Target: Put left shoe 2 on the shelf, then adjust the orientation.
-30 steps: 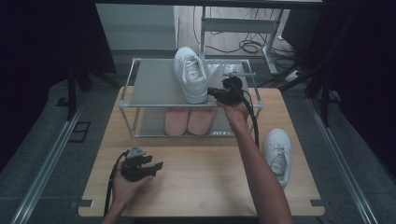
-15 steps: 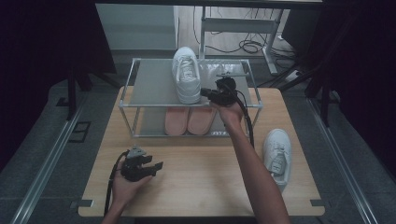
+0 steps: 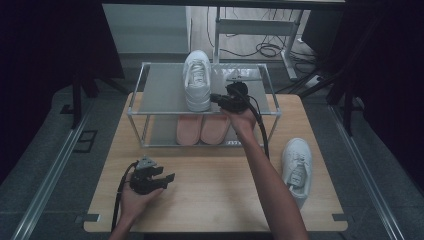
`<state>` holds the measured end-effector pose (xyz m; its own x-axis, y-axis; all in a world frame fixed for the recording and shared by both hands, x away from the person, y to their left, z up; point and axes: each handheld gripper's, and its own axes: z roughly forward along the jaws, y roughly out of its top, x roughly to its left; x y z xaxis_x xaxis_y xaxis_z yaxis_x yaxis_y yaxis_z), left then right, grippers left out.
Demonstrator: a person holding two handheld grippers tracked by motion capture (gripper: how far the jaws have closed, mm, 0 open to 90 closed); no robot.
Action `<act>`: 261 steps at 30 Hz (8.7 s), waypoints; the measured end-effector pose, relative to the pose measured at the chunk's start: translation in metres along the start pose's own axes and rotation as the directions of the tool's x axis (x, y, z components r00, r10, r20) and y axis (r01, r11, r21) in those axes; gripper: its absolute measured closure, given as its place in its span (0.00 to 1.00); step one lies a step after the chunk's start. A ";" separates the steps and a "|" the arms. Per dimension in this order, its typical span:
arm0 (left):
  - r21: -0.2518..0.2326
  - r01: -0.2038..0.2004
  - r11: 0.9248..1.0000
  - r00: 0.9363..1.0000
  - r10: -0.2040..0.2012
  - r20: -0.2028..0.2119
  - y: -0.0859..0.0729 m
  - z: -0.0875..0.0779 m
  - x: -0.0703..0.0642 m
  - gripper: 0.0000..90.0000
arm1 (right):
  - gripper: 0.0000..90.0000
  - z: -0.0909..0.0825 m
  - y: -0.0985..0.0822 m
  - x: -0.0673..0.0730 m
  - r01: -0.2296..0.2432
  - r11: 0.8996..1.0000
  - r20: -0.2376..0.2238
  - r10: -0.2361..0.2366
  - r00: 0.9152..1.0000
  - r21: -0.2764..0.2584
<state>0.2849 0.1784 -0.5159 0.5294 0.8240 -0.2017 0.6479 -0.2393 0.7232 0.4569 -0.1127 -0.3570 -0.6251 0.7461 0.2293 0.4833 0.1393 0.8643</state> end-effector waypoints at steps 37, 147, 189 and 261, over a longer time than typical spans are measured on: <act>-0.006 0.005 1.000 1.000 -0.005 -0.004 0.001 -0.002 0.001 0.47 | 1.00 -0.059 -0.043 -0.002 0.060 0.996 -0.001 -0.060 0.998 -0.062; 0.012 0.013 1.000 1.000 -0.013 0.004 -0.001 -0.003 0.005 0.47 | 1.00 -0.177 -0.226 0.010 0.076 0.994 0.135 -0.086 0.987 0.077; 0.031 0.012 0.999 1.000 -0.012 0.001 -0.002 0.002 0.004 0.47 | 1.00 -0.235 -0.263 -0.018 0.008 0.996 0.267 -0.031 0.963 0.087; 0.059 0.009 0.998 1.000 -0.010 0.009 -0.004 0.008 0.003 0.47 | 0.99 -0.275 -0.223 -0.060 0.038 0.999 0.270 -0.041 0.962 0.015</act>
<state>0.2889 0.1776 -0.5248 0.5279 0.8216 -0.2149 0.6839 -0.2612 0.6813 0.2183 -0.3680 -0.4400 -0.4554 0.8880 0.0639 0.4683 0.1778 0.8655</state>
